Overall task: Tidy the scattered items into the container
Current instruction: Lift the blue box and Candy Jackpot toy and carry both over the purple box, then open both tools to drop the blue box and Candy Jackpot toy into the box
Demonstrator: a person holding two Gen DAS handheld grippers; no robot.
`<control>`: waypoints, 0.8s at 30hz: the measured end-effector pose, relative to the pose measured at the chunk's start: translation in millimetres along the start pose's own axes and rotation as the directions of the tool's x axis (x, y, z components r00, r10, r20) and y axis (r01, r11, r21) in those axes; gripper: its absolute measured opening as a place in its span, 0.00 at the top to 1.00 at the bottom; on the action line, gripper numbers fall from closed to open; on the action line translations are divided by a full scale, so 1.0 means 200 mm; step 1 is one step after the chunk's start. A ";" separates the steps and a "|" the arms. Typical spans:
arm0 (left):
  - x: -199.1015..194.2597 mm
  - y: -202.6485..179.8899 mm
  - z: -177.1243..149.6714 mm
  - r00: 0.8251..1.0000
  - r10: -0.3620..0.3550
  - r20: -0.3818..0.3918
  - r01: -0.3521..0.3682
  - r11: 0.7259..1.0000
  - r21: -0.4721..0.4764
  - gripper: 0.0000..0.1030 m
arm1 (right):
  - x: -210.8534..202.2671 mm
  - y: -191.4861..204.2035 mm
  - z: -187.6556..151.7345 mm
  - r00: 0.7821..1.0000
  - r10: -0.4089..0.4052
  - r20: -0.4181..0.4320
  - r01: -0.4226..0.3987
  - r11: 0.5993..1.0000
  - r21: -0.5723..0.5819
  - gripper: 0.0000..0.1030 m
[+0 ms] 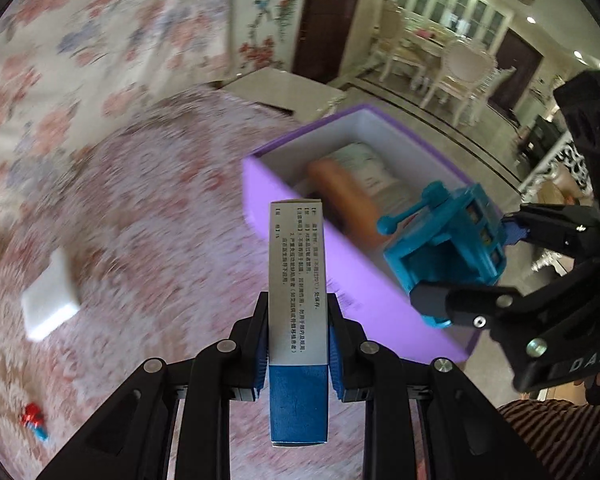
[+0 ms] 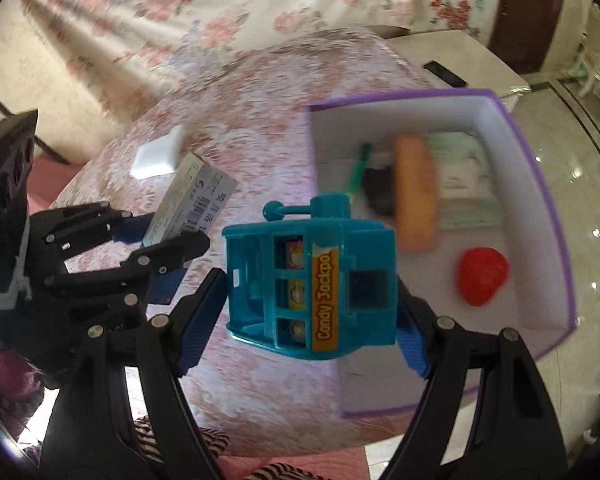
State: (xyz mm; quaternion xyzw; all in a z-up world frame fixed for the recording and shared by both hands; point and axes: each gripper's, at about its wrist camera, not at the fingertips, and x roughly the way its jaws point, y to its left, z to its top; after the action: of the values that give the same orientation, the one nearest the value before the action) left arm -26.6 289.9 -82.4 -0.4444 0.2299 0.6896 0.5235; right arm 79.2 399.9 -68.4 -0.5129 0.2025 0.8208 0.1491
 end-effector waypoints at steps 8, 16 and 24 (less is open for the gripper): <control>0.15 -0.29 0.19 0.999 -0.031 -0.034 0.033 0.996 0.086 0.76 | -0.05 -0.33 -0.09 1.000 -0.009 -0.021 0.010 0.998 0.061 0.23; 0.30 -0.44 0.28 0.995 -0.030 -0.093 0.037 0.996 0.077 0.76 | 0.01 -0.52 -0.15 0.996 0.009 -0.083 -0.006 0.999 0.035 0.23; 0.47 -0.49 0.29 0.982 -0.007 -0.190 0.008 1.000 0.000 0.76 | 0.16 -0.61 -0.14 0.986 0.029 -0.163 -0.036 0.999 -0.037 0.23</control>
State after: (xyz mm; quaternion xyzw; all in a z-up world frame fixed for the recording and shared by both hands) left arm 37.4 418.1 -119.7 -0.5089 0.2774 0.6420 0.5019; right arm 141.9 493.4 -129.6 -0.5774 0.2058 0.7827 0.1084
